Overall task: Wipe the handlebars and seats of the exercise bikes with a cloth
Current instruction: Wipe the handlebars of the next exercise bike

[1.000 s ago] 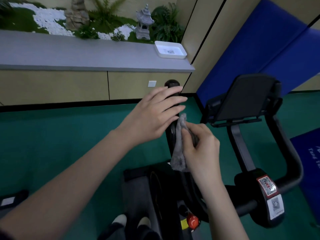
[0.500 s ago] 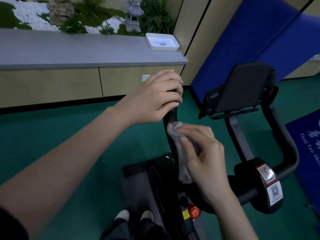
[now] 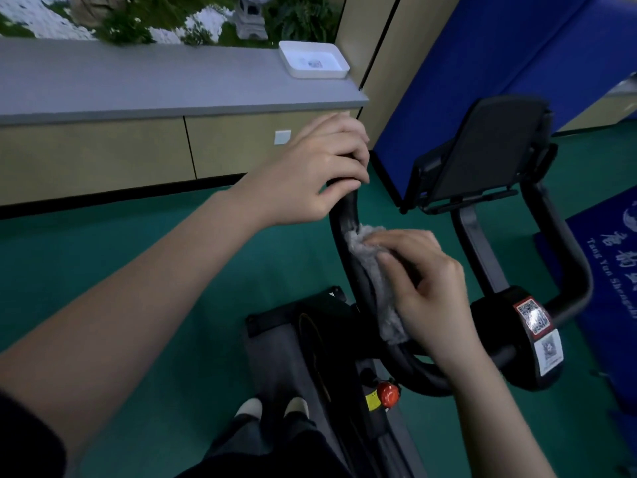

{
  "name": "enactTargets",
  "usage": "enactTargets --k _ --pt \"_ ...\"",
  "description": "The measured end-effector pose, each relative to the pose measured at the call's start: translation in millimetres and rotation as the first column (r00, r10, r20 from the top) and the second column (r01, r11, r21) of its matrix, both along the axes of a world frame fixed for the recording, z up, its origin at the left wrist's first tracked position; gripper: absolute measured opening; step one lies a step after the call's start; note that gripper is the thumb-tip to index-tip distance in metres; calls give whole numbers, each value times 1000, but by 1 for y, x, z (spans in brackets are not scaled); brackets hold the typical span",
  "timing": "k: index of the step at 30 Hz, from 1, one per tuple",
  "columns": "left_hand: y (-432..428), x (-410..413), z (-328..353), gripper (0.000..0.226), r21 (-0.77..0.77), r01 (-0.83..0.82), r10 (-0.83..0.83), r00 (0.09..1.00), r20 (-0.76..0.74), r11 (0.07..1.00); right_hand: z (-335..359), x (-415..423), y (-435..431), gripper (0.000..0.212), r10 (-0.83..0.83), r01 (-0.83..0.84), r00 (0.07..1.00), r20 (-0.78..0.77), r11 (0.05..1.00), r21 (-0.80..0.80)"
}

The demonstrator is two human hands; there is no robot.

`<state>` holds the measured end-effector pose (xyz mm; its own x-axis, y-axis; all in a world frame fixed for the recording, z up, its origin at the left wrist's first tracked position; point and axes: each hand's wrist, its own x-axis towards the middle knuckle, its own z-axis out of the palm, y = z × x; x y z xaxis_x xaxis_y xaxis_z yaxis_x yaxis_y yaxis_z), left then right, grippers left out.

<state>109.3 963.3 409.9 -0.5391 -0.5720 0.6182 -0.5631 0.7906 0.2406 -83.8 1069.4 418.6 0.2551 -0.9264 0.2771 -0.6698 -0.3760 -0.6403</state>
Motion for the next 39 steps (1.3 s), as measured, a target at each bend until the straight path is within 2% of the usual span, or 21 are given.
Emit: enactTargets --k 4,9,13,17,20,22,25,29,32,35,39 --pt "5 -3 -3 20 -48 -33 34 999 12 998 -7 0 13 18 -146 134 980 136 987 90" --pt "20 -13 -14 25 -102 -29 35 998 57 994 -11 10 -7 18 -360 248 858 366 915 319" --pt "25 -16 -20 26 -79 -42 46 998 54 996 -13 22 -38 20 -347 167 838 422 898 406" --pt "23 -15 -20 26 -94 -58 66 994 84 994 -19 -1 -29 21 -262 67 902 342 870 489" --pt "23 -16 -21 25 -103 -67 76 993 85 992 -19 -13 -18 23 -275 -4 871 407 825 565" --pt "24 -17 -21 24 -110 -72 81 993 83 991 -17 -7 -19 22 -306 46 852 425 852 522" --pt "25 -18 -22 23 -122 -78 89 992 85 989 -17 5 -19 20 -309 163 901 306 892 422" --pt "25 -18 -21 20 -116 -71 79 995 65 991 -16 -13 8 18 -272 182 939 210 911 370" --pt "24 -17 -21 19 -109 -69 75 996 52 992 -13 -12 18 19 -267 228 947 178 950 213" --pt "24 -16 -22 21 -99 -64 70 996 61 993 -10 -1 11 18 -176 165 974 140 982 91" --pt "24 -15 -23 23 -75 -56 61 995 73 996 -6 -13 23 19 -10 4 998 67 996 90"
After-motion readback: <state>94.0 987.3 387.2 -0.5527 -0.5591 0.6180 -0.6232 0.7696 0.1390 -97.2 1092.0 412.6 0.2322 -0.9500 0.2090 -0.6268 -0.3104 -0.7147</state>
